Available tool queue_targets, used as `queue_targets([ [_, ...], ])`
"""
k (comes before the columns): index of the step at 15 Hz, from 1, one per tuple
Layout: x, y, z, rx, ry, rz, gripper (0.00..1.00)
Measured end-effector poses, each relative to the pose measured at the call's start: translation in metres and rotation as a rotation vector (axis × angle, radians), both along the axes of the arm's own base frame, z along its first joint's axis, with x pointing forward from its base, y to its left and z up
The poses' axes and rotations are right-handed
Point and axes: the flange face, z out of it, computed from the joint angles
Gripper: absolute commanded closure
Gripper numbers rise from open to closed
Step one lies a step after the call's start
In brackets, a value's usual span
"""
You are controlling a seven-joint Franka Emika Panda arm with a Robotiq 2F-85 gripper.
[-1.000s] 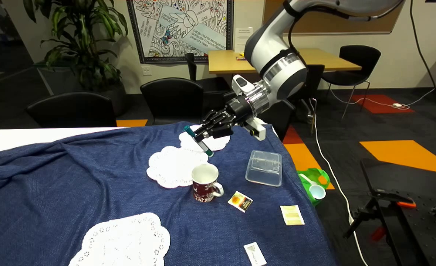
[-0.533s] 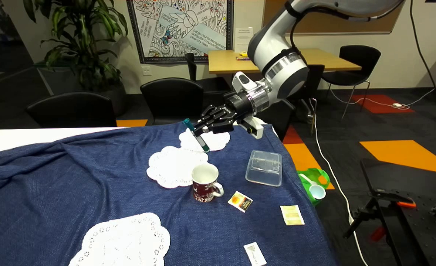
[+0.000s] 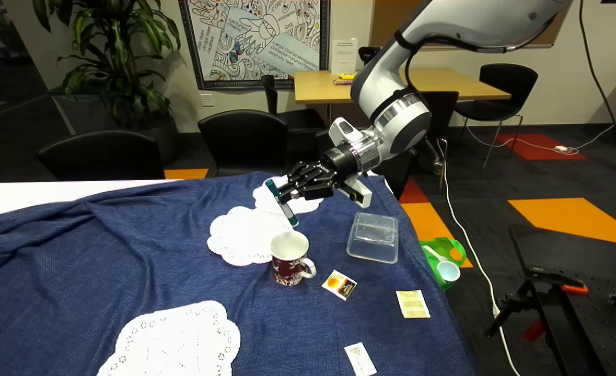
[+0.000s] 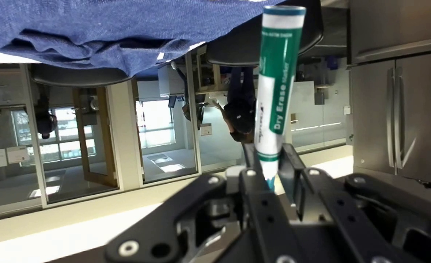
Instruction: Put the marker in the cup
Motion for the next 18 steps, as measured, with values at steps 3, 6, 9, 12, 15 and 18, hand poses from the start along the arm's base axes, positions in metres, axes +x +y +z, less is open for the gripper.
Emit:
queue_targets([
  [3,0.001,-0.001,-0.018,0.003,0.016,-0.002,0.95],
  [6,0.004,-0.002,-0.031,0.005,0.023,-0.003,0.95],
  [9,0.007,-0.003,-0.039,0.004,0.025,-0.003,0.95],
  [12,0.009,-0.004,-0.045,0.003,0.027,-0.001,0.95],
  [15,0.009,-0.004,-0.051,0.003,0.033,-0.001,0.56],
  [18,0.008,-0.005,-0.055,0.003,0.038,-0.003,0.42],
])
